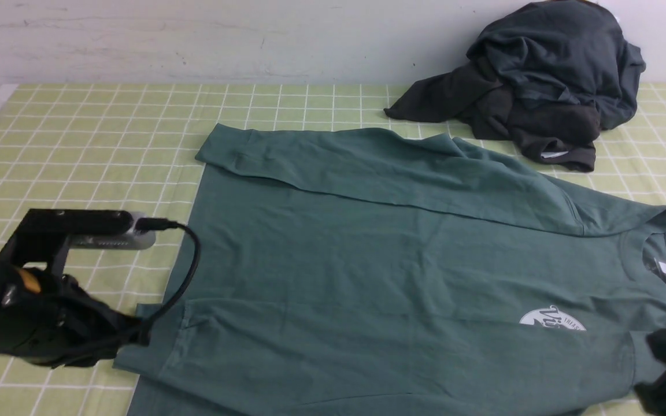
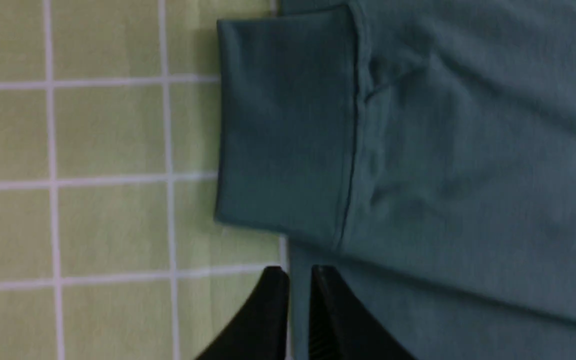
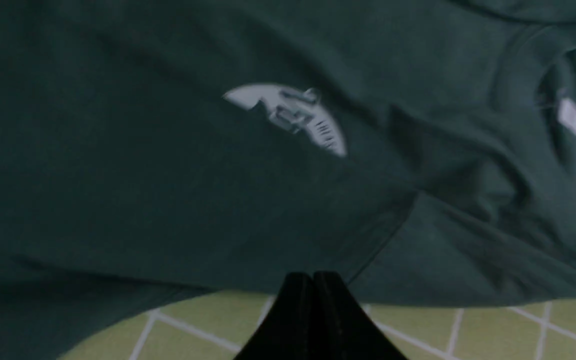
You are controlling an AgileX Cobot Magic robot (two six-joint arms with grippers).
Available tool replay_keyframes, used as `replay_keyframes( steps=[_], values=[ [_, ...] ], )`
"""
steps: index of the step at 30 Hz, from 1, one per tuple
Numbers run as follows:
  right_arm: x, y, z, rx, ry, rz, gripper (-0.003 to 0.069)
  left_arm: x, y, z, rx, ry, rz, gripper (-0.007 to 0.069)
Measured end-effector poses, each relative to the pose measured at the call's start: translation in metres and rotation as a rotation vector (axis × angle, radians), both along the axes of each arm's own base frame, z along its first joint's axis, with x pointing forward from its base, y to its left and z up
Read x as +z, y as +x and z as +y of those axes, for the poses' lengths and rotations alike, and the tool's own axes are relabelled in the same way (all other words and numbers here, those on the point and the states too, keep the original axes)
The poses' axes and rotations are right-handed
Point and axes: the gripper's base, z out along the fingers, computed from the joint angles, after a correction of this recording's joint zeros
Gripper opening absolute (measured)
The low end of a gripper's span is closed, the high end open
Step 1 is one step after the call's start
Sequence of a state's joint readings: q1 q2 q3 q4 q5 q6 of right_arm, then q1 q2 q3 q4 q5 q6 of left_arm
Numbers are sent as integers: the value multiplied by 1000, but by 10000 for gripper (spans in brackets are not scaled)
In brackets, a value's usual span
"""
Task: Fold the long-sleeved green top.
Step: Use the left arm to clamp the cuff closest to it
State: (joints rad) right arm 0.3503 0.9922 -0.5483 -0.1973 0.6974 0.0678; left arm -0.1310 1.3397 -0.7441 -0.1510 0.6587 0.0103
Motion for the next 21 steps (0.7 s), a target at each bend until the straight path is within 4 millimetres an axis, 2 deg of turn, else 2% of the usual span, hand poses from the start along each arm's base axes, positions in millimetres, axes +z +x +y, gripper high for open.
replay_keyframes(
  steps=[2,6,9,10,11,13,14,16,20,21],
  values=[
    [-11,4,12,95,-15,51,-12,-5,23,0,-5,-1,23,127],
    [-14,12,28,186,18,22,-12,-22,60,1,-23,20,62,262],
    [-11,14,32,187,49,3,-12,-43,81,0,-25,32,113,318],
    [-11,14,32,189,48,2,-12,-43,81,0,-25,32,113,319],
    [-11,14,32,188,50,2,-12,-55,89,-1,-25,34,144,314],
    [-11,14,32,189,49,2,-12,-63,93,-1,-22,35,161,298],
    [-11,14,32,189,49,2,-12,-66,97,-2,-16,33,168,266],
    [-11,14,32,191,48,2,-12,-67,99,-2,-4,26,176,222],
    [-11,14,32,192,47,1,-12,-65,101,-8,-5,16,172,50],
    [-11,14,32,192,47,1,-12,-64,101,-8,-6,17,170,44]
  ],
)
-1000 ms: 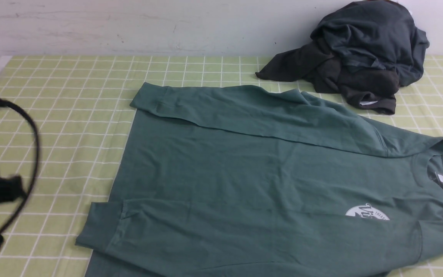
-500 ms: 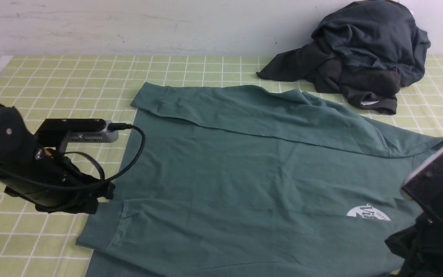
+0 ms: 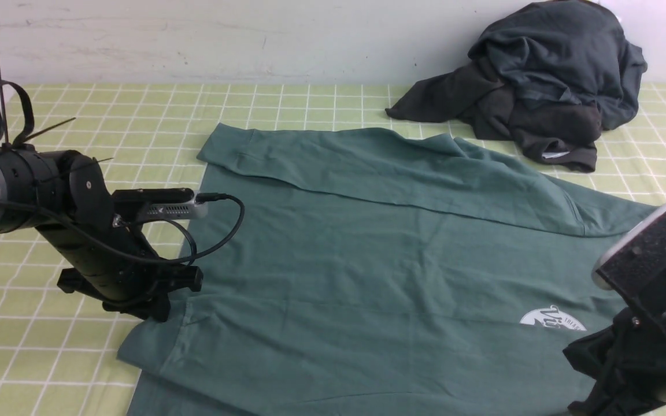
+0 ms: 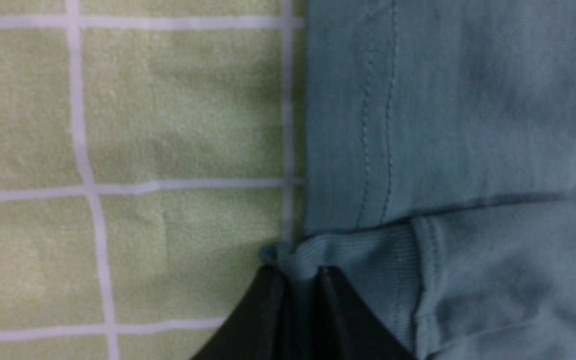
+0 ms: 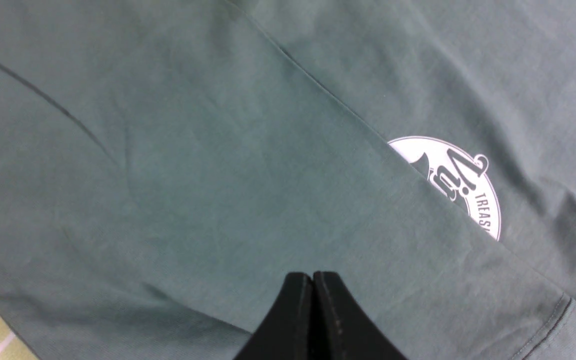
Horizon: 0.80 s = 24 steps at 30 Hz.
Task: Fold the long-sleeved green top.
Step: Use the left arm to clamp the cuff closest to it, then use the left arm to drag and place the cuff at the centered position on the left edge of the fabric
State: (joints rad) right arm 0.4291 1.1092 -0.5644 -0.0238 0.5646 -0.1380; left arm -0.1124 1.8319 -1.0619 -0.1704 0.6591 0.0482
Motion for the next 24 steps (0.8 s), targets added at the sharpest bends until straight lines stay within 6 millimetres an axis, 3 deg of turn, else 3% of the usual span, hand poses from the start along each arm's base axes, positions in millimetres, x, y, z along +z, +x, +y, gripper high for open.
replay_keyframes(
  steps=[3,10,15,20,24],
  values=[
    [0,0,0,0,1,-1,-12,13,-1,-5,-21,4,-44,37],
    [1,1,0,1,6,-13,-12,74,2,-14,-59,-20,-219,37],
    [1,1,1,1,8,-17,-12,107,18,-16,-83,-14,-376,37],
    [1,1,1,1,9,-18,-12,105,48,-18,-90,10,-449,37],
    [1,1,1,1,10,-20,-12,73,89,-24,-101,23,-376,58]
  ],
)
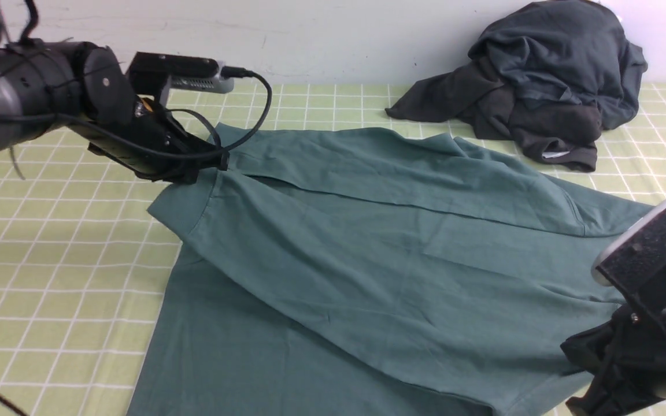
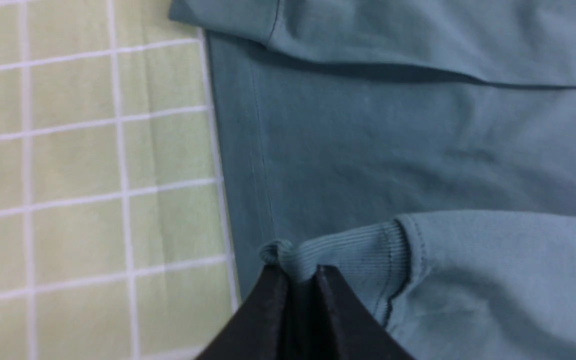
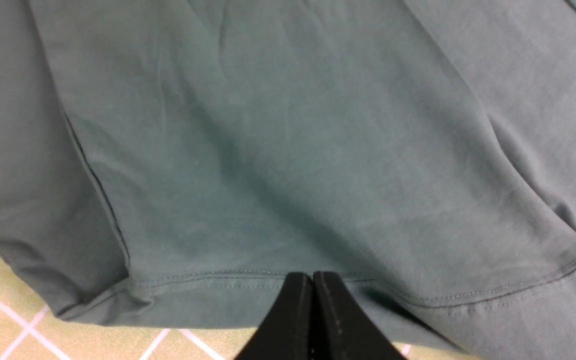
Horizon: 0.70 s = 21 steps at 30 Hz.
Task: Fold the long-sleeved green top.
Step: Use the left arm to drag and place the cuff at the centered position on the left edge of the fabric, then use the left arm to clamp the cuff farthest from it
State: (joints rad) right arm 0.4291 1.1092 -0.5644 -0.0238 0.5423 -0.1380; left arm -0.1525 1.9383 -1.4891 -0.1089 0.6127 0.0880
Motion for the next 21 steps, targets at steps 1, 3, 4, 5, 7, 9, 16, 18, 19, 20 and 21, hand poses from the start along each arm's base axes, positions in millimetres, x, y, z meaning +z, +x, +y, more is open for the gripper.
replay_keyframes(
  steps=[1,3,4,5,7,9,16,18,19,20,21],
  values=[
    [0,0,0,0,0,0,-12,-9,12,0,-2,6,31,79],
    [0,0,0,0,0,0,-12,-15,23,0,-2,11,61,122],
    [0,0,0,0,0,0,-12,-20,36,2,0,14,85,176],
    [0,0,0,0,1,-2,-12,-21,49,4,5,17,81,225],
    [0,0,0,0,2,-5,-12,-24,71,9,15,22,54,301],
    [0,0,0,0,3,-7,-12,-30,89,12,24,23,21,349],
    [-1,2,1,9,-1,-12,-12,-79,130,12,47,10,-17,370],
    [-2,3,2,17,-10,-9,-12,-78,134,12,54,3,-52,322],
    [-3,3,2,17,-10,-8,-12,-79,134,12,56,2,-52,306],
    [-4,4,2,25,-18,-6,-12,-81,135,12,62,-4,-53,261],
    [-4,4,2,30,-23,-4,-12,-80,135,10,66,-13,-55,221]
  ],
)
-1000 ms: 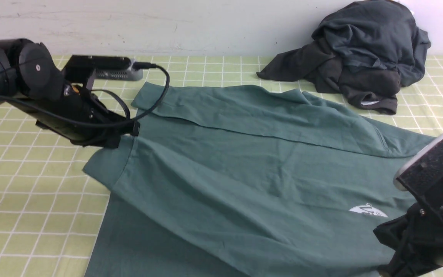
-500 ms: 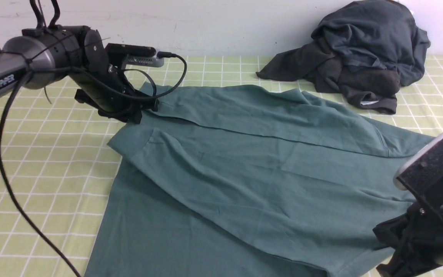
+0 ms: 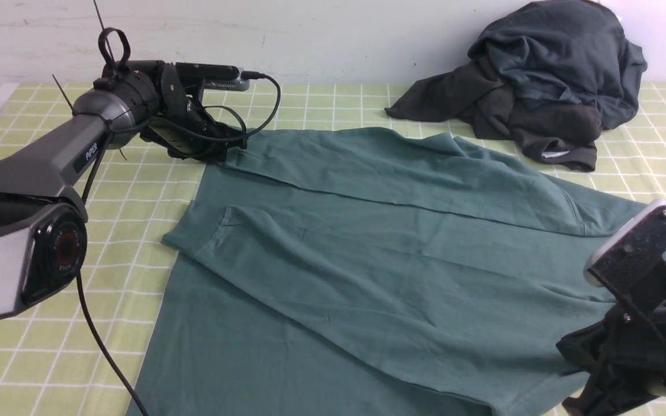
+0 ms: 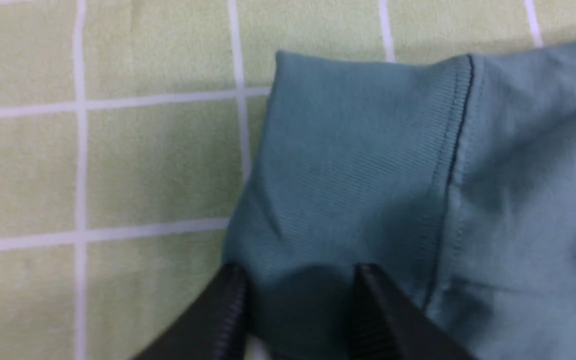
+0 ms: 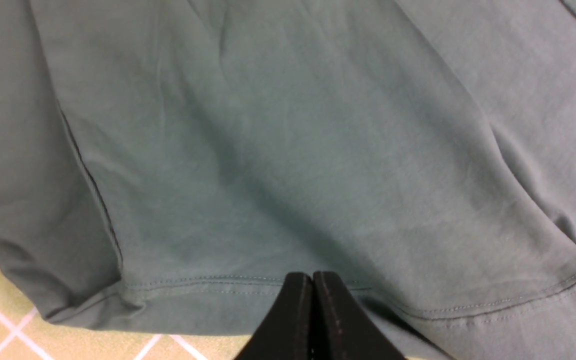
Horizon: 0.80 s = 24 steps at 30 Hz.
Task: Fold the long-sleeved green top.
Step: Use the left arm to clamp the cuff farthest from it, then use the left arm to drag and drop the cuff onto the cuff closest to the left arm
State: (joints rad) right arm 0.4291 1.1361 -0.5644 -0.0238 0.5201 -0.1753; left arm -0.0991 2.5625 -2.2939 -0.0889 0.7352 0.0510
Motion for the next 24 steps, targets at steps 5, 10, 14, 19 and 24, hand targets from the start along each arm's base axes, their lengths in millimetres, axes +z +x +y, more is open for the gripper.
replay_keyframes(
  steps=[5,10,14,19,24],
  values=[
    [-1,1,-1,23,-39,-12,-12,22,-9,-10,-38,61,22,27],
    [-1,2,-2,31,-53,-18,-12,95,-42,-27,-88,188,81,27],
    [-2,1,-2,33,-62,-9,-12,129,-82,-43,-125,206,200,27],
    [-3,-1,-4,34,-82,14,-12,115,-124,-47,-144,224,350,27],
    [-2,-2,-4,33,-80,10,-12,94,-183,-48,-178,274,513,27]
  ],
)
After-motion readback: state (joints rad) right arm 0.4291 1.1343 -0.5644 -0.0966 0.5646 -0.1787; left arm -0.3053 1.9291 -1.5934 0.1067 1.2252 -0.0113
